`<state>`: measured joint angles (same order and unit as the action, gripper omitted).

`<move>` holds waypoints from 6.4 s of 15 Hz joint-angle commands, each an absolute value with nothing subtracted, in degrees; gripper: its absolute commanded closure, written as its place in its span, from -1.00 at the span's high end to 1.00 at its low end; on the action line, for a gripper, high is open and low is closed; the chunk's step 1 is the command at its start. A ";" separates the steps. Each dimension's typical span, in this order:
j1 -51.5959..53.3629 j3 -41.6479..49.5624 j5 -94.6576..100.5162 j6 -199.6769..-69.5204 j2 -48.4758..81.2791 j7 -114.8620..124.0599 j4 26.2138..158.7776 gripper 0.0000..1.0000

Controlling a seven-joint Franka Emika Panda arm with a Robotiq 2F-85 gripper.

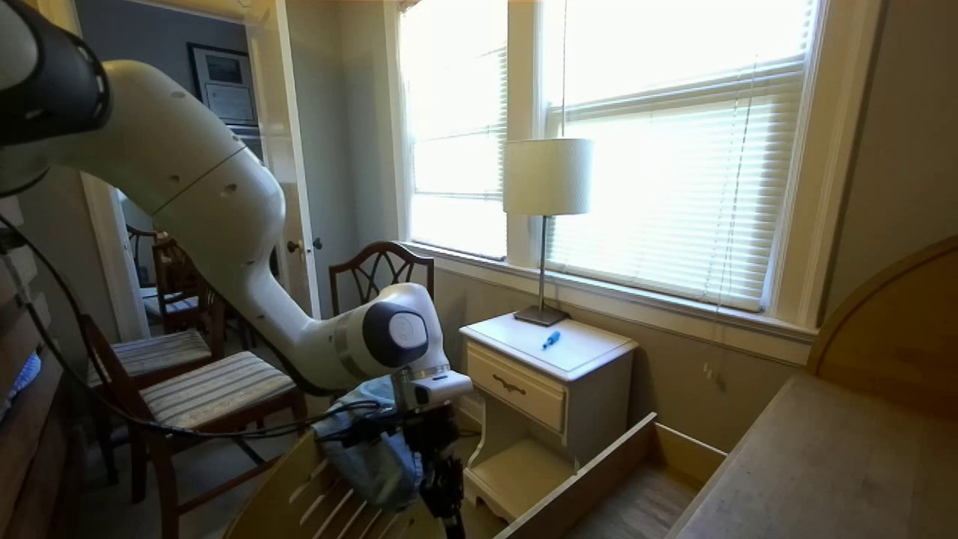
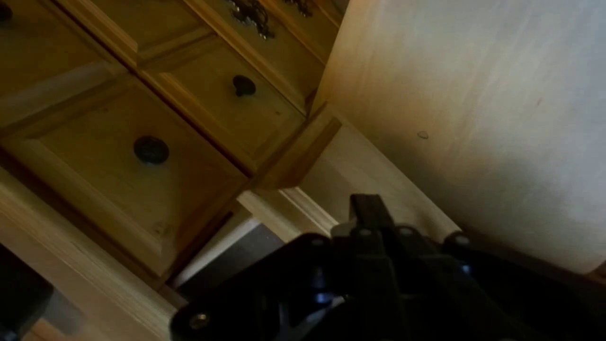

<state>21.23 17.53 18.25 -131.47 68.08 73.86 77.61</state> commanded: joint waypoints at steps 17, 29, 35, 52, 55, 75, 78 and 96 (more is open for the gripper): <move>20.80 25.02 27.23 -171.86 72.50 65.83 79.28 -1.00; 16.48 21.20 4.80 -166.34 74.32 40.57 80.25 -1.00; 24.88 29.62 3.33 -158.47 75.80 49.13 81.09 -1.00; 23.96 26.96 7.74 -140.14 73.51 57.14 78.64 -1.00; 22.74 25.39 9.26 -145.05 73.21 54.92 77.72 -1.00; 10.50 13.31 5.03 -186.51 86.41 34.90 55.37 -1.00; 2.77 -0.90 15.48 -185.86 87.79 30.37 52.23 -1.00; 20.06 31.64 8.82 -144.91 85.33 56.15 60.13 -1.00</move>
